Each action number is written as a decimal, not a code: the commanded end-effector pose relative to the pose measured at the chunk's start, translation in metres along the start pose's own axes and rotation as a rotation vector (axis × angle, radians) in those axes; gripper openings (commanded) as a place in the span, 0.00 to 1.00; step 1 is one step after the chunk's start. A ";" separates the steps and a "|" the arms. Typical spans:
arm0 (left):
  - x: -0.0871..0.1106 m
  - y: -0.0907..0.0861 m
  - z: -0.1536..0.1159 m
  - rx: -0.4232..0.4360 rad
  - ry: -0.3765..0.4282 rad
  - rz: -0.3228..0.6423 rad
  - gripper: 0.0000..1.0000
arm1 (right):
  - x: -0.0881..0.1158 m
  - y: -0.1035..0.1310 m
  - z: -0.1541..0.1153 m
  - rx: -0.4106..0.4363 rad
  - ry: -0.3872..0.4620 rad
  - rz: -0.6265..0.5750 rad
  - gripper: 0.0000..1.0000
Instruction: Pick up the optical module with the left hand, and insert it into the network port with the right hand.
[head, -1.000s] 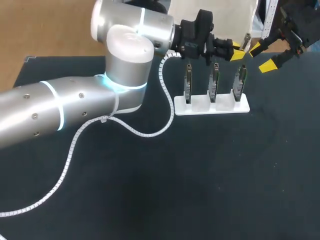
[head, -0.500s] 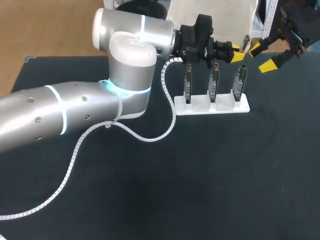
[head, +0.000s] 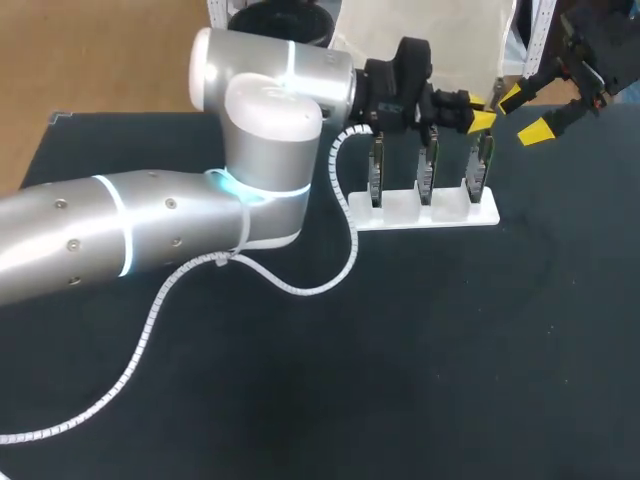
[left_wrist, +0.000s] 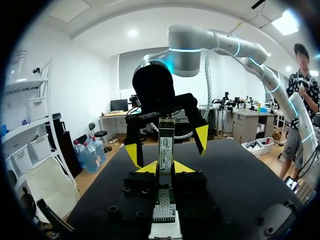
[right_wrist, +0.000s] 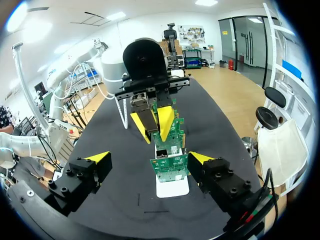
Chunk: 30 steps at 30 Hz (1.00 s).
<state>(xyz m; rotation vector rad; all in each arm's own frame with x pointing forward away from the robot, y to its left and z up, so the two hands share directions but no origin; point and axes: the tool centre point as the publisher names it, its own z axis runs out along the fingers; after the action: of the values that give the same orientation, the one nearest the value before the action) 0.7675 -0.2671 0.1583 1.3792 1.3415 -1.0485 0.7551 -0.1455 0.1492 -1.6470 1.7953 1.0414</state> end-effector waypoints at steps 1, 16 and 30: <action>0.001 0.002 0.004 -0.006 -0.003 0.000 0.00 | 0.000 0.002 0.001 0.005 0.001 0.000 1.00; 0.001 0.006 0.012 0.005 -0.012 -0.009 0.00 | 0.000 0.002 0.001 0.005 0.001 0.000 1.00; 0.004 0.009 0.013 0.013 -0.002 -0.013 0.00 | 0.000 0.002 0.001 0.005 0.001 0.000 1.00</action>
<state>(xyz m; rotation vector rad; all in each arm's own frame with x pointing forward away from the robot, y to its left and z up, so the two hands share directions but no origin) 0.7741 -0.2783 0.1525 1.3759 1.3469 -1.0646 0.7551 -0.1455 0.1492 -1.6470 1.7953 1.0414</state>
